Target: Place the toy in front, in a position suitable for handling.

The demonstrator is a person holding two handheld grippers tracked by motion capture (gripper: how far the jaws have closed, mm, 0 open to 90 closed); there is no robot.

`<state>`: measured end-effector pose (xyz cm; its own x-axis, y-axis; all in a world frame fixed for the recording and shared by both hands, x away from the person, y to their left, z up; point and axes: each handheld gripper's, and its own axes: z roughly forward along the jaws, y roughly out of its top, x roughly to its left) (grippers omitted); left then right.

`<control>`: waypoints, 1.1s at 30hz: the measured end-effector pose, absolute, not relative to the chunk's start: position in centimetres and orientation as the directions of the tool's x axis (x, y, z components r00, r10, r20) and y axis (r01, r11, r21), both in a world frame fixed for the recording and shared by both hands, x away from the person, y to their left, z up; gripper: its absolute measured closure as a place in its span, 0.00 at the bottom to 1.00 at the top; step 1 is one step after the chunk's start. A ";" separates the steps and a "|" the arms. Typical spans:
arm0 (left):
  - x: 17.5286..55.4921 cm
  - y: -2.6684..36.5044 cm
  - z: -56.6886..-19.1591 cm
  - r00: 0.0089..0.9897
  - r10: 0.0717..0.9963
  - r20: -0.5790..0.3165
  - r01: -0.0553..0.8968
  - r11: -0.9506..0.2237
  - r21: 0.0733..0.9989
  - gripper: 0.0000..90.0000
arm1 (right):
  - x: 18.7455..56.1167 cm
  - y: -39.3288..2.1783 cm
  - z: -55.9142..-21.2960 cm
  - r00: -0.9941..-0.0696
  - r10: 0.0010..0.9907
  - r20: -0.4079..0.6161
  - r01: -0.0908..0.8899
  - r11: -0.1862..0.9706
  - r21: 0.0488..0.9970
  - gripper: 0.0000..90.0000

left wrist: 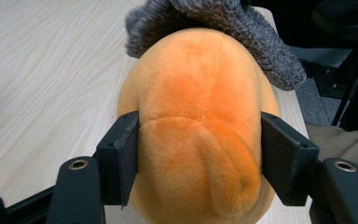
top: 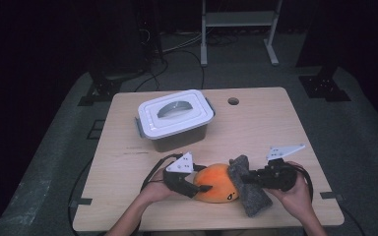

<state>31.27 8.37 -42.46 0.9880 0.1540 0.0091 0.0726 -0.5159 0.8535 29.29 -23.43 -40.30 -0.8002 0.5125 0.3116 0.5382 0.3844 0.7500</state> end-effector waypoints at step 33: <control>29.8 6.8 -41.4 0.987 0.111 0.116 -0.037 -0.547 0.836 0.40 | 27.5 -21.6 -37.5 -0.865 0.445 0.232 0.423 0.398 0.814 0.84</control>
<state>29.77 6.80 -41.35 0.9871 0.1107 0.1157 -0.0366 -0.5474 0.8360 27.50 -21.63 -37.50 -0.8649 0.4449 0.2322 0.4232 0.3980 0.8139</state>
